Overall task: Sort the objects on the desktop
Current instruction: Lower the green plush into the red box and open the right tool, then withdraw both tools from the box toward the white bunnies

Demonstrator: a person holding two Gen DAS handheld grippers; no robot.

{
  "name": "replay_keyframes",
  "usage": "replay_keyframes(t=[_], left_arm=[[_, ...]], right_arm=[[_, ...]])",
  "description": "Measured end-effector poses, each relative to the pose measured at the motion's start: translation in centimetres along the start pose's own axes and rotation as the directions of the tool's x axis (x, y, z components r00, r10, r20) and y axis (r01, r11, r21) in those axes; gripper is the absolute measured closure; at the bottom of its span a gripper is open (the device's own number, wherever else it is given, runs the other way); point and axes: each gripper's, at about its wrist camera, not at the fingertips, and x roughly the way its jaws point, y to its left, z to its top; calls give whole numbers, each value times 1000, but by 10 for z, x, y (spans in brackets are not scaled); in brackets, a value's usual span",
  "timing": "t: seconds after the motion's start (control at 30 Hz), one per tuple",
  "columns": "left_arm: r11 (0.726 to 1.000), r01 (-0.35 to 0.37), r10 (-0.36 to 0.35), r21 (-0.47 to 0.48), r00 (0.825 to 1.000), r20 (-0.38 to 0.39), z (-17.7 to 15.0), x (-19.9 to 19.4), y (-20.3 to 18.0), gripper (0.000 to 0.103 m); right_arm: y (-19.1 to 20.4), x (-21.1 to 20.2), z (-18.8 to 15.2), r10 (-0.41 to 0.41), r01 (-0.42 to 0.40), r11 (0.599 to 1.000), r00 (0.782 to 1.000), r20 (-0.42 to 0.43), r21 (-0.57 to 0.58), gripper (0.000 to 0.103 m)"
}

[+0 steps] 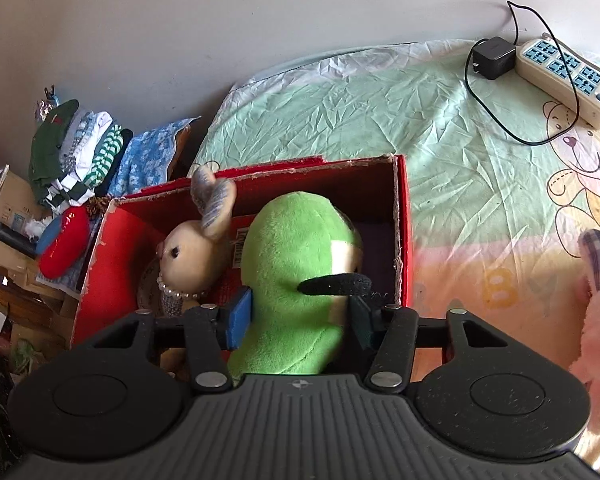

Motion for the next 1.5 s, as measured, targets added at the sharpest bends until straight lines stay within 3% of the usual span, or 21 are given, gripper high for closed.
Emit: replay_keyframes(t=[0.1, 0.3, 0.37, 0.47, 0.6, 0.77, 0.93, 1.1, 1.33, 1.5], left_arm=[[1000, 8, -8, 19, 1000, 26, -4, -10, -1, 65], [1000, 9, -9, 9, 999, 39, -6, -22, 1, 63], [1000, -3, 2, 8, 999, 47, -7, -29, 0, 62], [1000, -12, 12, -1, 998, 64, -10, -46, -8, 61], [1000, 14, -13, -10, 995, 94, -12, -57, 0, 61], [1000, 25, -26, 9, 994, 107, -13, -58, 1, 61], [999, 36, -37, 17, 995, 88, -12, -48, 3, 61], [999, 30, -31, 17, 998, 61, -8, -38, -1, 61], [999, 35, -37, 29, 997, 67, -10, -41, -2, 60], [999, -13, 8, 45, 993, 116, -18, -53, -1, 45]], right_arm=[[6, -10, -1, -78, 80, 995, 996, 38, -54, 50], [18, 0, -6, -133, 136, 978, 991, 28, -159, 44], [20, 1, -7, -141, 145, 975, 989, 38, -170, 44], [19, -2, -5, -91, 95, 984, 995, 30, -149, 44], [31, -11, -9, -126, 138, 972, 989, 77, -190, 46], [28, -15, -9, 75, -71, 990, 997, 31, -126, 45], [12, -15, -7, 179, -177, 984, 983, 48, -28, 45], [-6, -9, -9, 185, -189, 979, 981, 65, 71, 45], [-28, -37, -22, 196, -218, 965, 969, 152, 146, 44], [-49, -48, -34, 188, -227, 950, 964, 189, 213, 44]])
